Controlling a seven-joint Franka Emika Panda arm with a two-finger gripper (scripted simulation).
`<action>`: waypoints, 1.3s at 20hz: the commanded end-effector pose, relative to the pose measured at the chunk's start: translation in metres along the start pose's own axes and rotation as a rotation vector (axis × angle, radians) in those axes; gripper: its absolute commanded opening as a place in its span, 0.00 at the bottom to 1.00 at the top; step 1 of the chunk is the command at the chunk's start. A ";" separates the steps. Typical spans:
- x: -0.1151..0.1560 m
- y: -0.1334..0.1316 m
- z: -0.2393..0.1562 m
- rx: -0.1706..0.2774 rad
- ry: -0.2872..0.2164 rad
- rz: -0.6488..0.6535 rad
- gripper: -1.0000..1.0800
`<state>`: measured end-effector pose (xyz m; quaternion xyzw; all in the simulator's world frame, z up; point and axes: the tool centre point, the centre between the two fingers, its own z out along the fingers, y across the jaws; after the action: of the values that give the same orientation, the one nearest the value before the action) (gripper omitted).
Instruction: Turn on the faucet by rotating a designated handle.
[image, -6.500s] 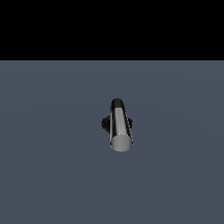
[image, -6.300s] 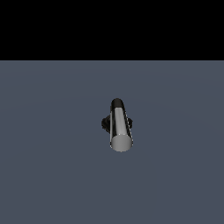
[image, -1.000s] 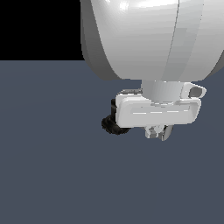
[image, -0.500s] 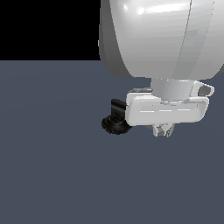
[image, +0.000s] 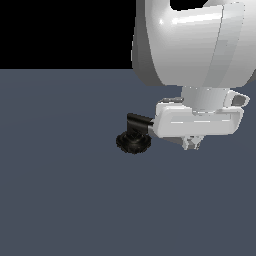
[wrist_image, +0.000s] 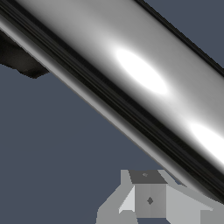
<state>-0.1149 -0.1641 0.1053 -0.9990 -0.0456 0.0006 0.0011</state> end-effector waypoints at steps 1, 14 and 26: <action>0.014 -0.001 0.001 -0.002 0.005 -0.021 0.00; 0.048 0.031 0.001 -0.002 0.004 -0.016 0.00; 0.076 0.059 0.002 -0.002 0.002 -0.011 0.00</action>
<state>-0.0385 -0.2110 0.1053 -0.9987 -0.0516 -0.0004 0.0013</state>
